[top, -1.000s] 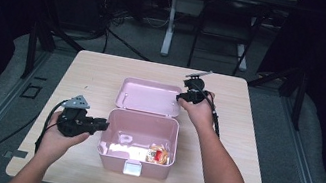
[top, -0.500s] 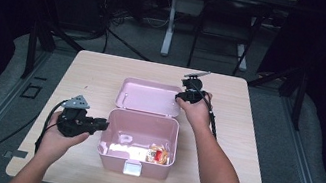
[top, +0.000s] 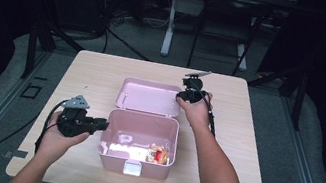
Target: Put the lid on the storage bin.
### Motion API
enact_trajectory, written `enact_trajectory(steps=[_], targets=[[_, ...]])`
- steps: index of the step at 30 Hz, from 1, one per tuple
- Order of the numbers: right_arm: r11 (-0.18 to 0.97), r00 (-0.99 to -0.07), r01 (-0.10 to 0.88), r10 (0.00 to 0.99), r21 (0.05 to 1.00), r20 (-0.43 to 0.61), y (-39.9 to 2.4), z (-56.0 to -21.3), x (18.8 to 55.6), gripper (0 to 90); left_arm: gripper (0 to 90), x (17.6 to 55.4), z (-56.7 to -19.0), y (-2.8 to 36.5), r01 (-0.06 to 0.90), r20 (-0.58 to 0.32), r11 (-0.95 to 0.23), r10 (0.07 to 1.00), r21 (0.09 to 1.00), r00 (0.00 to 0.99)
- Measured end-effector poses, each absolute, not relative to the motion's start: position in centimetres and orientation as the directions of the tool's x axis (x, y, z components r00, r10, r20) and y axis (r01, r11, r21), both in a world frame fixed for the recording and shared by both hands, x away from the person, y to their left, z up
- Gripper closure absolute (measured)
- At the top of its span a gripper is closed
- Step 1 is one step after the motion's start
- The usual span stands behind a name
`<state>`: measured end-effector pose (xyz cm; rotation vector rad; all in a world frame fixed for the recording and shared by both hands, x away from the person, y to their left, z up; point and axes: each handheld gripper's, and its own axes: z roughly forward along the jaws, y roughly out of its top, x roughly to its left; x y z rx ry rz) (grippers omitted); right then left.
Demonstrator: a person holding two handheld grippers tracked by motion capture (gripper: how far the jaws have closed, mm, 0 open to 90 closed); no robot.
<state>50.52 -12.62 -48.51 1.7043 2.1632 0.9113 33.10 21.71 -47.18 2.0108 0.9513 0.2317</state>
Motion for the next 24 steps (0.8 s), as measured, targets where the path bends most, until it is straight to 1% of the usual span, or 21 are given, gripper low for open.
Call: enact_trajectory(steps=[10,24], targets=[[0.096,-0.270,0.796,0.940,0.598,0.208,-12.62,-48.22,50.47,77.1,77.4,33.10,-47.19,21.68,0.537,-0.184,-0.323,0.702,0.779,0.688],[0.088,-0.264,0.787,0.942,0.610,0.205,-12.67,-47.66,50.16,79.0,77.5,33.09,-47.17,21.68,0.538,-0.184,-0.324,0.701,0.778,0.689]])
